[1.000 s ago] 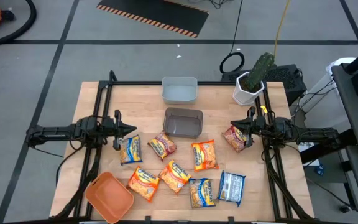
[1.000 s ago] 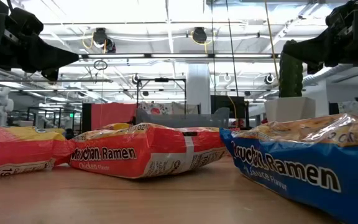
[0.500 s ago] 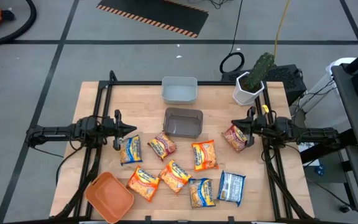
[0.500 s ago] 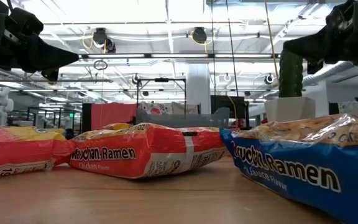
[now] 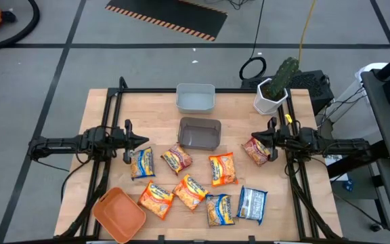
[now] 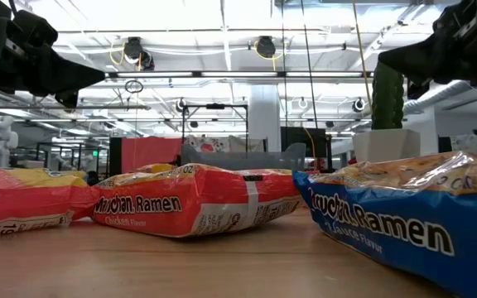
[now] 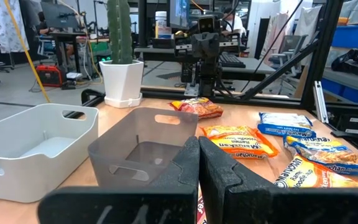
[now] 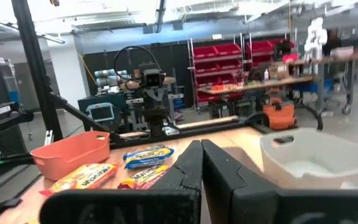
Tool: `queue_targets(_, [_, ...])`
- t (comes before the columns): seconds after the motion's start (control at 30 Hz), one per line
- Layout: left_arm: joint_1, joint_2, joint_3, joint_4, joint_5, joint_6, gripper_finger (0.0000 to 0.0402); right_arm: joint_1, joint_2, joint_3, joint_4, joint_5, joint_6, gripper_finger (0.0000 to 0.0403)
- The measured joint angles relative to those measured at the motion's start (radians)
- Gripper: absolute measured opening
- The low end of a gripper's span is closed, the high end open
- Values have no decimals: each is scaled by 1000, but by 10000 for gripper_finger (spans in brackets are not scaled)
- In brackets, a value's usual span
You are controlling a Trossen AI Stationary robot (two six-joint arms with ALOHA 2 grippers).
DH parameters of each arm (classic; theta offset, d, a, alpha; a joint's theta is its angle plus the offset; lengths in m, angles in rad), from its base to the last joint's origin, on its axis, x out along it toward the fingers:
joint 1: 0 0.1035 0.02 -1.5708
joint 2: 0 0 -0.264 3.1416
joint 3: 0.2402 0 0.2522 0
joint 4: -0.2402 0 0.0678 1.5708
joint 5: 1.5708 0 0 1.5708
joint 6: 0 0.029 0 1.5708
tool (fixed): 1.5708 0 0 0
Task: Sort Maruchan noodles
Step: Put the right red noodle pack into the gray bin
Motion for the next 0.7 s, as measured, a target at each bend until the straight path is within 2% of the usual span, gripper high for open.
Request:
queue_targets(0.2, [0,0,-1,19,-2,0,1,0,40,1,16,-40,48,0])
queue_targets(0.4, [0,0,-1,23,-1,0,1,0,94,55,11,-58,9,0])
queue_targets(0.53, [0,0,-1,25,-1,0,1,0,139,120,4,-58,-37,0])
queue_targets(0.7, [0,0,-1,27,-1,0,1,0,244,267,-113,-58,-10,0])
